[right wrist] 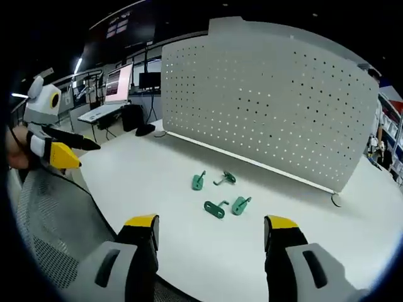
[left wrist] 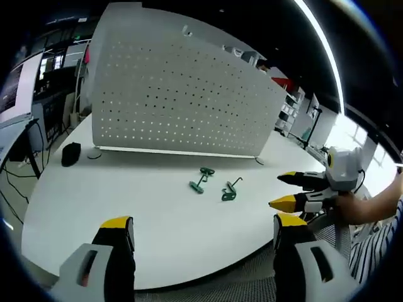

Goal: Insert the hook assembly into the mounting plate slot until the hook locks in place.

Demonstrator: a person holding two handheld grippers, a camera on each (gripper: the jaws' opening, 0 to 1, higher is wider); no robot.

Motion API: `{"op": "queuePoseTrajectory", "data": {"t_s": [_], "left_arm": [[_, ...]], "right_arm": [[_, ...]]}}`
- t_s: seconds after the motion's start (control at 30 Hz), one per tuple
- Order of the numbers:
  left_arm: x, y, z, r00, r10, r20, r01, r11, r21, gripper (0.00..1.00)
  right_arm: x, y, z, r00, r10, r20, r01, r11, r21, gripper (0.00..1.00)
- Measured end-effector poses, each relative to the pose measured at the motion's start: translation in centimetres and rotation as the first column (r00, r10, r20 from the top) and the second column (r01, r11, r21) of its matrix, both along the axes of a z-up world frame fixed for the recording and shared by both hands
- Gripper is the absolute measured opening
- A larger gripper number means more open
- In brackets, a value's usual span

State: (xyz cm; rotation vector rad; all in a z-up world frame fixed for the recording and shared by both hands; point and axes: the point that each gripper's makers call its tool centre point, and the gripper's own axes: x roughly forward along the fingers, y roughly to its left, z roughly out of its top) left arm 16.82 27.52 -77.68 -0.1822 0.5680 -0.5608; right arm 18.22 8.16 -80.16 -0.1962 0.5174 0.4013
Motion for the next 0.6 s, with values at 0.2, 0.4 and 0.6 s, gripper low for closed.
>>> {"op": "queuePoseTrajectory", "data": {"t_s": [0.2, 0.4, 0.6], "left_arm": [[0.2, -0.1, -0.3, 1.0, 0.004, -0.028, -0.005, 1.0, -0.012, 0.94], [0.0, -0.4, -0.2, 1.0, -0.008, -0.003, 0.008, 1.0, 0.014, 0.93], [0.1, -0.3, 0.5, 1.0, 0.015, 0.019, -0.015, 1.0, -0.013, 0.93]], "right_arm": [[0.7, -1.2, 0.1, 0.999, -0.041, 0.006, 0.041, 0.999, 0.001, 0.65], [0.4, -1.1, -0.1, 1.0, -0.022, 0.003, 0.022, 0.999, -0.026, 0.62], [0.2, -1.1, 0.0, 1.0, -0.009, 0.003, 0.01, 1.0, -0.025, 0.6]]}}
